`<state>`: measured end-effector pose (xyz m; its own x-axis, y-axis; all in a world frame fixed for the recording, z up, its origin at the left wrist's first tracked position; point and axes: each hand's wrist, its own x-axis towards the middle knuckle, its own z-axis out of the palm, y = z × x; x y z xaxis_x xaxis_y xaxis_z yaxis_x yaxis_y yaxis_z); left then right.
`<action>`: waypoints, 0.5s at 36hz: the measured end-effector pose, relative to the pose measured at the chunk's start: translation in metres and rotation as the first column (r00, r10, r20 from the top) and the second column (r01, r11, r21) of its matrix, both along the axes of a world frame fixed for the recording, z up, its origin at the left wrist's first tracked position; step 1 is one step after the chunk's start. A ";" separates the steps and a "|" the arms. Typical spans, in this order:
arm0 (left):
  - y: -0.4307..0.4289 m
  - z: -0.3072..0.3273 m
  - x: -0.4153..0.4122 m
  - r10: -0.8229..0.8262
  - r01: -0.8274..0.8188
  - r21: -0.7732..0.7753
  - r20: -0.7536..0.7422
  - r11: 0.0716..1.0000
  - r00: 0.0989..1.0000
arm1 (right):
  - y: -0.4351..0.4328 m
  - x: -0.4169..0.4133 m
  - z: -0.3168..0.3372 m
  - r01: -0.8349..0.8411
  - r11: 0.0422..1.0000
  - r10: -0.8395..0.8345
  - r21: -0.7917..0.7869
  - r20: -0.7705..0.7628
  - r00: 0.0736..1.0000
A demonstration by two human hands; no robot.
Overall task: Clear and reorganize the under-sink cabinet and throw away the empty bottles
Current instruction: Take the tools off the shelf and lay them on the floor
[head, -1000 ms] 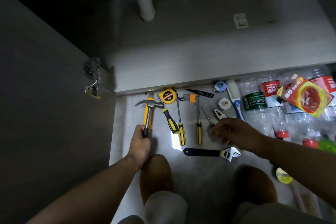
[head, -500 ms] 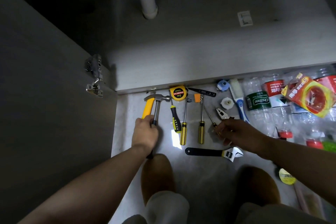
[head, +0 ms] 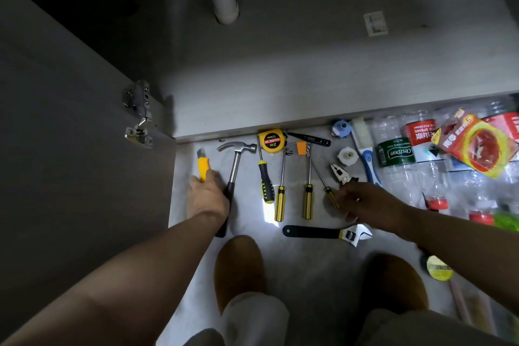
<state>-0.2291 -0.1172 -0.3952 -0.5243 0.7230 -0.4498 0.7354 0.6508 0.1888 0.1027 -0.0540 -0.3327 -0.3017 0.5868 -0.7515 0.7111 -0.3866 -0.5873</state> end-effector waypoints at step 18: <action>0.061 0.077 0.069 -0.822 0.816 0.118 0.007 0.566 0.570 | 0.013 0.046 0.038 -0.276 0.922 0.220 0.271 0.219 0.951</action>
